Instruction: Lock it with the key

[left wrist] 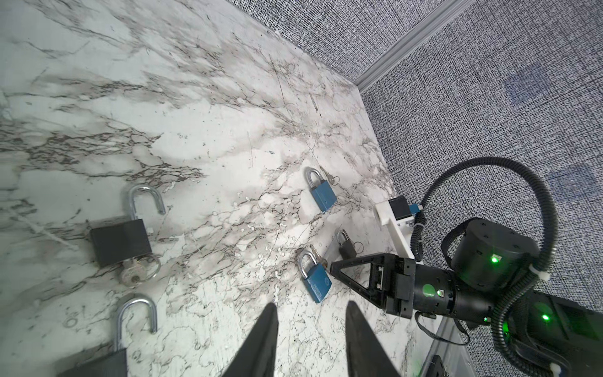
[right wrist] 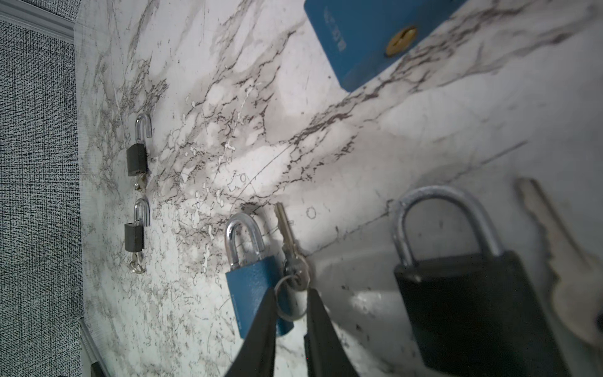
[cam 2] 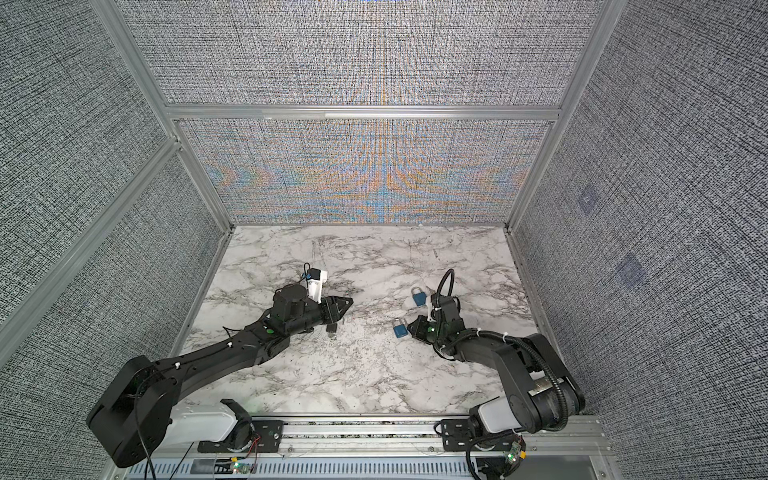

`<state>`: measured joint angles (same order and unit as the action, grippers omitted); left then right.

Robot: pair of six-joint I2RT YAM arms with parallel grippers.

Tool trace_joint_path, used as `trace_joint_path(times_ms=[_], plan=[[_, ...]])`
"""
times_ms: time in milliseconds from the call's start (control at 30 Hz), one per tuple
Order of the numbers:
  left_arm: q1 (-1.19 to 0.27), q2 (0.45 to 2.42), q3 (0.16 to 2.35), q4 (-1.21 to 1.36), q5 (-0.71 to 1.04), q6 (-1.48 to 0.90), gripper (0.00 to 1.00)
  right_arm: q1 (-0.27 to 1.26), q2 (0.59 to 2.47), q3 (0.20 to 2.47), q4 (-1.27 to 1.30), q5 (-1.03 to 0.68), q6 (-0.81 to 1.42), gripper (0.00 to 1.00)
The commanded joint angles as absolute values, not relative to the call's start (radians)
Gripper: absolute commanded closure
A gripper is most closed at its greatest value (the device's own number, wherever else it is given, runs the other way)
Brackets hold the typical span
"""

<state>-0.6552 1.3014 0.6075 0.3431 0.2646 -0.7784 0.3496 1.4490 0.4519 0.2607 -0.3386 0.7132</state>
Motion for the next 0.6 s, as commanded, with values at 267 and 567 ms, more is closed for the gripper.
trace_joint_path(times_ms=[267,567], plan=[[-0.644,1.176,0.574,0.219,0.076,-0.751,0.63,0.433,1.298,0.558,0.046,-0.201,0.647,0.76],[-0.543,0.997,0.447,0.155,0.027,-0.756,0.53,0.638,1.381,0.771,-0.078,-0.017,0.603,0.69]])
